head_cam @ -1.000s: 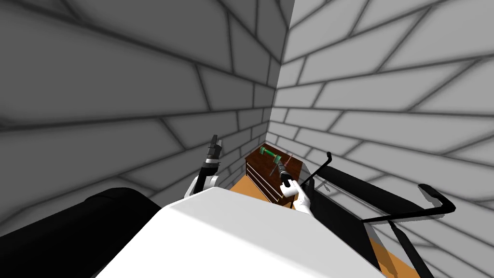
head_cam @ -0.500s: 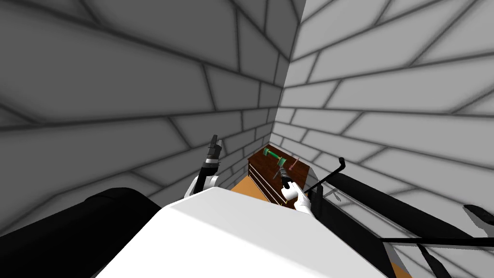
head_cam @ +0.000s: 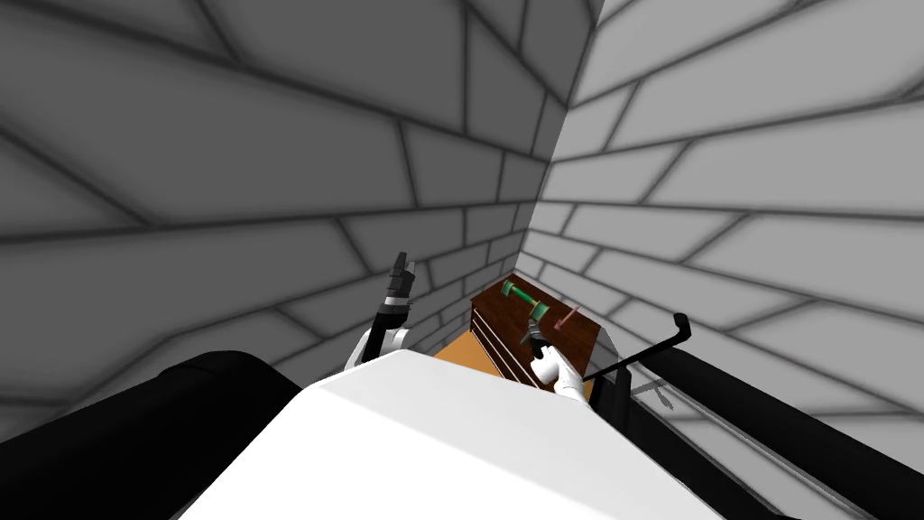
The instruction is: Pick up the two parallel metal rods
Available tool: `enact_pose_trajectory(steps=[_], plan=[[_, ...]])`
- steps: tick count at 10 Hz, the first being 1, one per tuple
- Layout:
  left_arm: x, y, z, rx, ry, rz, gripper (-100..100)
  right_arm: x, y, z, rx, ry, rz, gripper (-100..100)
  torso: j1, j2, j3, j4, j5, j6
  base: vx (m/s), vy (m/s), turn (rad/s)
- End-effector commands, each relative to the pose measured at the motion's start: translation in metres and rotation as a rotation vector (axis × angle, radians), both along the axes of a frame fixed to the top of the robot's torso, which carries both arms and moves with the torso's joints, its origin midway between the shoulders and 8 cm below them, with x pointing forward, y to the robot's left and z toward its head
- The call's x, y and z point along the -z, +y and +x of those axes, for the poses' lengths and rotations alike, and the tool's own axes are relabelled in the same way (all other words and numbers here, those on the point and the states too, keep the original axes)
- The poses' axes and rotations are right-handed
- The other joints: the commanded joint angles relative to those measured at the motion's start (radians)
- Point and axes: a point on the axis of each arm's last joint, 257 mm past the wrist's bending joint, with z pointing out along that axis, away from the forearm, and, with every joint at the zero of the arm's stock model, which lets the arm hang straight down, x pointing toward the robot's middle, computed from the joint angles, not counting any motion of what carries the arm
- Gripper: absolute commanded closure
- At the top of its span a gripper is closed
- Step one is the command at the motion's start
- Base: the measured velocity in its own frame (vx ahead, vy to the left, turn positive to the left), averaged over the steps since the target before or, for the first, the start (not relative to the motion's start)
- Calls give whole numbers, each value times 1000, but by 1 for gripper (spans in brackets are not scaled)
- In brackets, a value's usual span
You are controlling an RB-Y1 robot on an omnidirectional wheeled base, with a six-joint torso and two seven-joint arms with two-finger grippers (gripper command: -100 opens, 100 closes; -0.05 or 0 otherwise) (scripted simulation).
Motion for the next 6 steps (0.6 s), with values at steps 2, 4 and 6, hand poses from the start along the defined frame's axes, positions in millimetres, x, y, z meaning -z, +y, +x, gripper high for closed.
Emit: enact_pose_trajectory(steps=[2, 4, 6], plan=[[0, 0, 0, 0, 0, 0, 0, 22, -26, -23, 26, 79, -67, -100, 0, 0, 0, 0, 0, 1, 37, 14, 168], [0, 0, 0, 0, 0, 0, 0, 29, -29, -29, 31, 99, -70, -100, 0, 0, 0, 0, 0, 1, 27, 8, 56], [0, 0, 0, 0, 0, 0, 0, 44, -48, -49, 49, 160, -115, -100, 0, 1, 0, 0, 0, 0, 24, 14, 186]])
